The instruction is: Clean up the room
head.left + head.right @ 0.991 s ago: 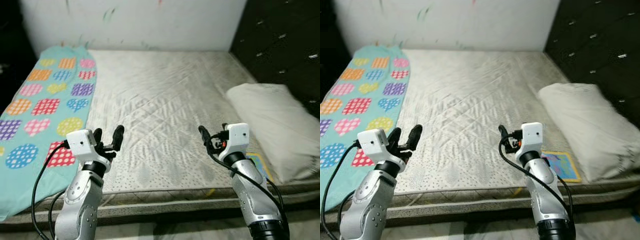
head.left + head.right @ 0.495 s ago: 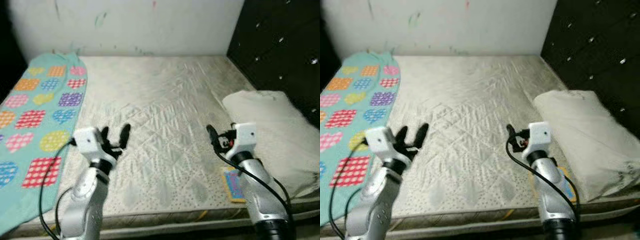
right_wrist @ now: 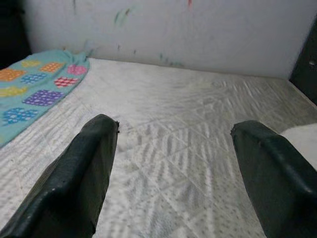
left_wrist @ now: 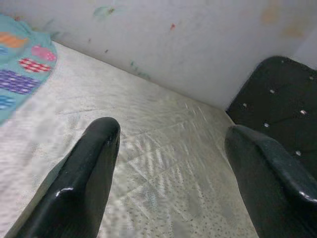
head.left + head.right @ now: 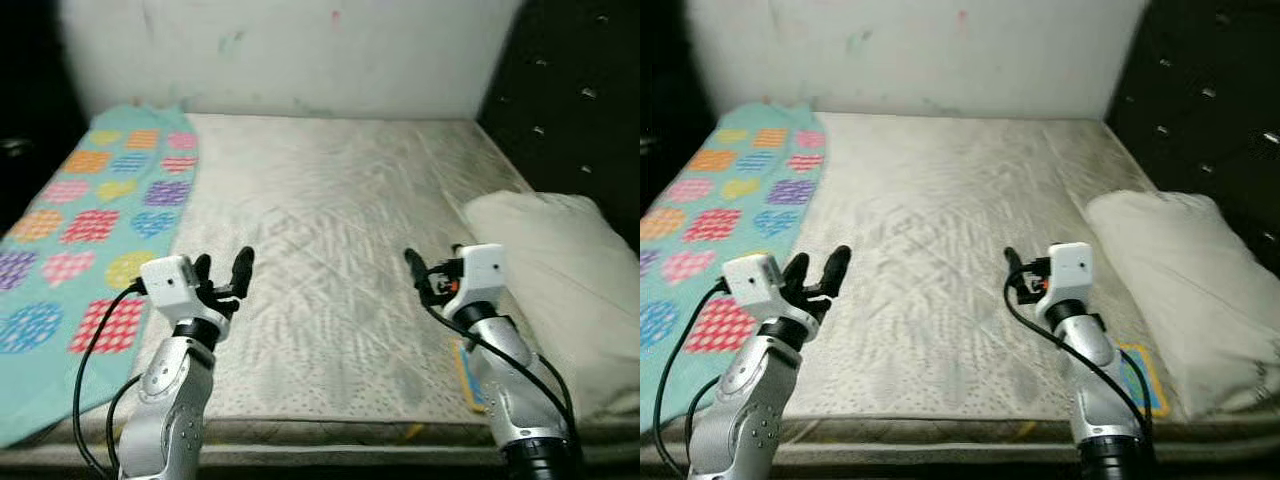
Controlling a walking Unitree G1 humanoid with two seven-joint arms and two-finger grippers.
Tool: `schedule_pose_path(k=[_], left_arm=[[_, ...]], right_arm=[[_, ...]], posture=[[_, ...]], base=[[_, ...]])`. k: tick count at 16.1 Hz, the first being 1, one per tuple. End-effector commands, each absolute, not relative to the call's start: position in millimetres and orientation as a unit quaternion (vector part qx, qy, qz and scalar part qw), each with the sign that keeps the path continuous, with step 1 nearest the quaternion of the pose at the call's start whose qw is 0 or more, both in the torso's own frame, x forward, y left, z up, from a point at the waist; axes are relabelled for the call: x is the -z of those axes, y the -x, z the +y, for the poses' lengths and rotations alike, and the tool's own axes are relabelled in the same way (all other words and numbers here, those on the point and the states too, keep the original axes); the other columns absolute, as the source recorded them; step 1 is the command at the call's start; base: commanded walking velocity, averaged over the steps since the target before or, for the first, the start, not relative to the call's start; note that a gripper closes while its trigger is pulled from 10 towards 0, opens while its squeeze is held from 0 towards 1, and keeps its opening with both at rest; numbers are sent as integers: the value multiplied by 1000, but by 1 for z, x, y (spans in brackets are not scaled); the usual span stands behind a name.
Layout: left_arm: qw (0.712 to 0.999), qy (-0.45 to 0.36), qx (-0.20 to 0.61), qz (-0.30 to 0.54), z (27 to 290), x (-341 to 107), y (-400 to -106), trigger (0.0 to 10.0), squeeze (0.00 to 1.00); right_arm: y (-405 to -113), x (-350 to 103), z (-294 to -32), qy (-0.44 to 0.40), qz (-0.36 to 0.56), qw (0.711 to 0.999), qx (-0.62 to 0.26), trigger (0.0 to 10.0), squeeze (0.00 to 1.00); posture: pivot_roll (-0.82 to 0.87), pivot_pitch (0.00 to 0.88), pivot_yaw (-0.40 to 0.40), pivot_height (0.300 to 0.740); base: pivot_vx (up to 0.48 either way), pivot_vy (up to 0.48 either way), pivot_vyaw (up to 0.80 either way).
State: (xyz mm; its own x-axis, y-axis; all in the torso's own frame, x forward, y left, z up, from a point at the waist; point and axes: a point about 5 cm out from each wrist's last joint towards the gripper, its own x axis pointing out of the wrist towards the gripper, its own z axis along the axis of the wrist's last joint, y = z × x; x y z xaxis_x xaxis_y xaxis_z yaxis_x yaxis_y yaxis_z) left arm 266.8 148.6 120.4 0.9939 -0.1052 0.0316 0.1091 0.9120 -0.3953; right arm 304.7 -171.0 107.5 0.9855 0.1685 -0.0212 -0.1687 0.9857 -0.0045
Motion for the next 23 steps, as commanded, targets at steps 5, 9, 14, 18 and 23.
schedule_pose_path(k=[5, 9, 14, 18, 23], left_arm=[[978, 204, 50, -4, 151, -121, -268, 10000, 0], [978, 205, 48, -5, 151, -122, -269, 10000, 0], [977, 207, 46, -5, 151, -122, -269, 10000, 0], [977, 209, 44, -5, 151, -122, -270, 10000, 0], [977, 208, 44, -4, 151, -122, -271, 10000, 0]], right_arm=[[-306, -110, -166, 5, 5, 995, -96, 10000, 0], [-306, -111, -166, 5, 5, 995, -97, 10000, 0], [-307, -111, -165, 6, 6, 995, -98, 10000, 0], [-307, -110, -165, 8, 7, 995, -102, 10000, 0], [-306, -109, -161, 13, 7, 994, -110, 10000, 0]], posture=[[-79, 0, -35, 740], [-81, 0, -35, 740], [-83, 0, -36, 740], [-85, 0, -38, 740], [-86, 0, -36, 740]], base=[[0, 480, 0], [0, 480, -123], [0, 480, -205], [0, 480, 0], [0, 480, 0]])
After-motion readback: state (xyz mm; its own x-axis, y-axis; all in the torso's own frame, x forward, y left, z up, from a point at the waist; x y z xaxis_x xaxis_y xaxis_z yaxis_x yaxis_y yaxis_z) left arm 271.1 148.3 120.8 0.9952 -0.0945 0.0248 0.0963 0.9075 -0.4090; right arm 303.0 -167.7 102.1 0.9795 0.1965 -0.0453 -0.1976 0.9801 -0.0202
